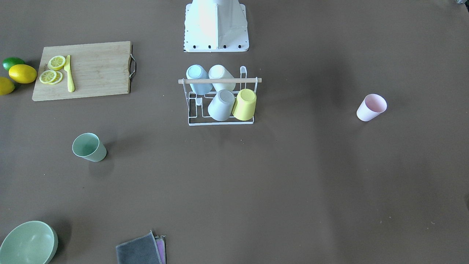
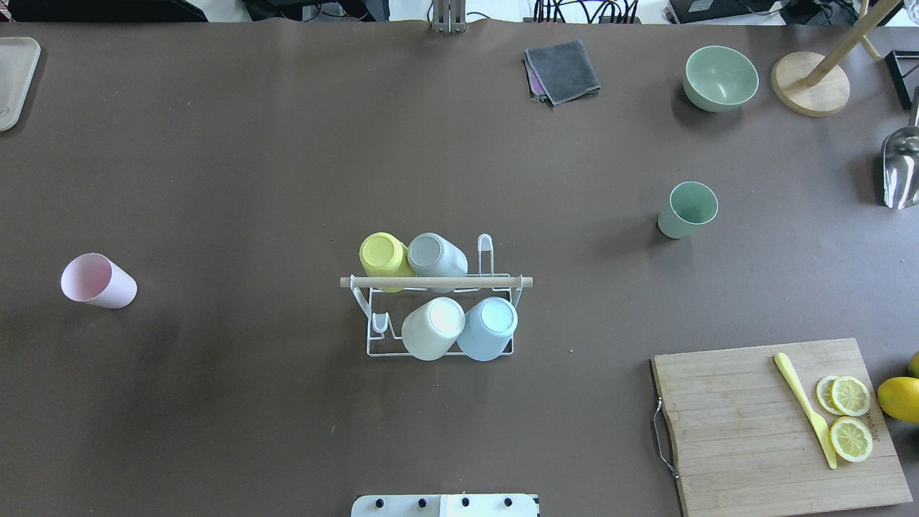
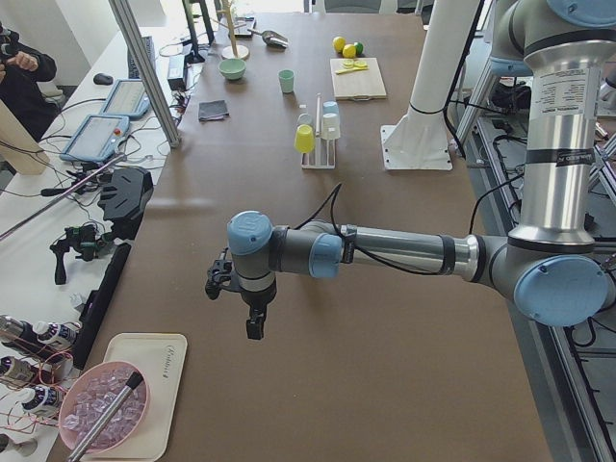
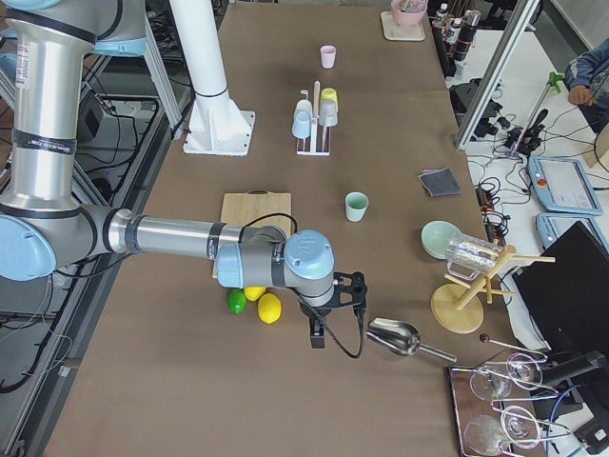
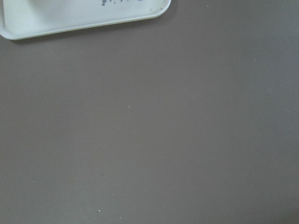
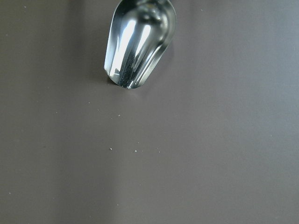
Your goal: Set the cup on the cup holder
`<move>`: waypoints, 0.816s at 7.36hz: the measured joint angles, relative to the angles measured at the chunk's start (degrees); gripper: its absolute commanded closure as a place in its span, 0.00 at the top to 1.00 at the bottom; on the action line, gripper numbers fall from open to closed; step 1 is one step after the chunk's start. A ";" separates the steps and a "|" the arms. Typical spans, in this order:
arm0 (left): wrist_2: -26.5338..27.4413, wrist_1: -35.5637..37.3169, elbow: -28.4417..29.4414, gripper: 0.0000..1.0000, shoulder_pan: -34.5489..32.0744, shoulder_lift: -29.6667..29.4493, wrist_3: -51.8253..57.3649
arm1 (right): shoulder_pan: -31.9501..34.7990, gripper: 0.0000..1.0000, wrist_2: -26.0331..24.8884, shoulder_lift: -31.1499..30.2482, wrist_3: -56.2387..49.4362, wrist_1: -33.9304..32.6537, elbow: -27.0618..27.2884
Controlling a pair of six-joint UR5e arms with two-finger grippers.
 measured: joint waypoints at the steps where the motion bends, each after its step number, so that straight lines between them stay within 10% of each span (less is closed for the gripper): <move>1: -0.15 0.01 -0.10 0.98 -0.01 0.19 0.00 | 0.02 1.00 -0.26 -0.01 -0.02 0.02 0.06; 6: -0.49 -0.16 -0.14 0.98 -0.01 0.52 0.00 | -0.10 1.00 1.09 0.25 -0.38 -0.49 1.53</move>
